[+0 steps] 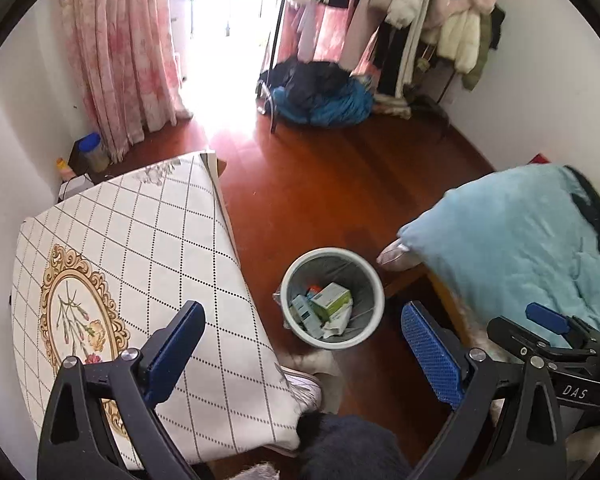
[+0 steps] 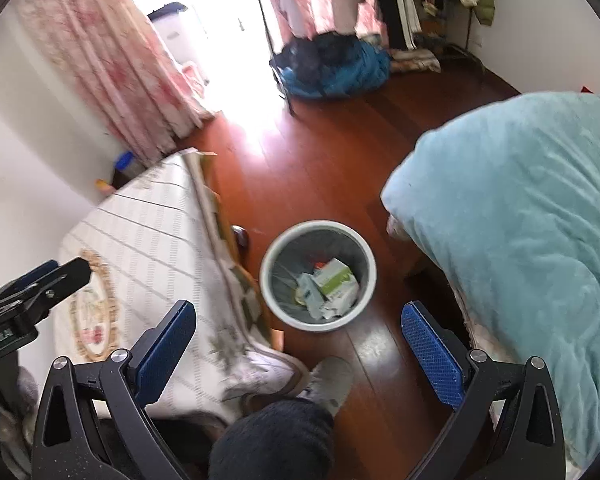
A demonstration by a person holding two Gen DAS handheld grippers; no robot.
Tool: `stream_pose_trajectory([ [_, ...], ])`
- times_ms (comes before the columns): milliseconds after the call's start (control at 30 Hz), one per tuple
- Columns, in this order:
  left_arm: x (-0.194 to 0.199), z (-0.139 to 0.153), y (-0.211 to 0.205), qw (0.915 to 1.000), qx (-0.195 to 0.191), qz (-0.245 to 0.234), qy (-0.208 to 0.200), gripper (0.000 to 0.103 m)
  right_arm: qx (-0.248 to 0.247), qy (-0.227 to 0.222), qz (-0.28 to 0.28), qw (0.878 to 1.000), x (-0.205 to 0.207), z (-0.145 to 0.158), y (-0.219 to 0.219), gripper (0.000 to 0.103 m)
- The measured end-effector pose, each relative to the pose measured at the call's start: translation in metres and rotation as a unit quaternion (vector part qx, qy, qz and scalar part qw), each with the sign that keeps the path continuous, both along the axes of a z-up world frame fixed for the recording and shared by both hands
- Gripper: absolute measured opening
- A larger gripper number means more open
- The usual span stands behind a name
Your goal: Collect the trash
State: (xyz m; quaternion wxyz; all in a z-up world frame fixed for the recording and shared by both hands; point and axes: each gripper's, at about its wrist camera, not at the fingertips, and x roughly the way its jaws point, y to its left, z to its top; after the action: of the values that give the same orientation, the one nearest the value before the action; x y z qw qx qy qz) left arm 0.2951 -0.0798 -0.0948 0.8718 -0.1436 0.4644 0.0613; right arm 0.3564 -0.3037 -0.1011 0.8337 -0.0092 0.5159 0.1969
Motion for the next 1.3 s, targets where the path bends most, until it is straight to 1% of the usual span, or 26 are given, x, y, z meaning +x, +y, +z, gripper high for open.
stream_pose_trajectory([
  [100,-0.025,0.023,0.0,0.9997,-0.012,-0.003,-0.023,0.1,0.022,-0.016,0.014,1.0,-0.029,0.035,-0.004,0.103],
  [200,-0.048,0.042,0.0,0.999,-0.016,-0.007,-0.041,0.1,0.038,-0.029,0.027,0.999,-0.052,0.059,-0.009,0.103],
  [433,-0.095,0.066,-0.004,0.9974,-0.024,-0.013,-0.067,0.1,0.072,-0.049,0.05,0.995,-0.098,0.102,-0.022,0.103],
  [533,-0.111,0.072,-0.006,0.9968,-0.028,-0.012,-0.074,0.1,0.085,-0.05,0.059,0.993,-0.113,0.111,-0.026,0.103],
  [667,-0.122,0.075,-0.008,0.9967,-0.024,-0.011,-0.077,0.1,0.089,-0.054,0.066,0.992,-0.128,0.117,-0.029,0.103],
  [833,-0.129,0.077,-0.008,0.9965,-0.017,-0.014,-0.08,0.1,0.093,-0.054,0.068,0.992,-0.134,0.117,-0.028,0.103],
  [900,-0.129,0.077,-0.009,0.9962,-0.018,-0.014,-0.084,0.101,0.094,-0.054,0.07,0.992,-0.135,0.116,-0.027,0.103],
  [967,-0.13,0.078,-0.009,0.996,-0.018,-0.014,-0.086,0.103,0.095,-0.054,0.072,0.991,-0.136,0.117,-0.027,0.103],
  [1067,-0.131,0.079,-0.008,0.9957,-0.019,-0.012,-0.089,0.103,0.097,-0.054,0.075,0.991,-0.137,0.117,-0.026,0.103],
  [1300,-0.135,0.086,-0.011,0.9949,-0.017,-0.011,-0.099,0.103,0.102,-0.06,0.082,0.99,-0.141,0.125,-0.027,0.103],
])
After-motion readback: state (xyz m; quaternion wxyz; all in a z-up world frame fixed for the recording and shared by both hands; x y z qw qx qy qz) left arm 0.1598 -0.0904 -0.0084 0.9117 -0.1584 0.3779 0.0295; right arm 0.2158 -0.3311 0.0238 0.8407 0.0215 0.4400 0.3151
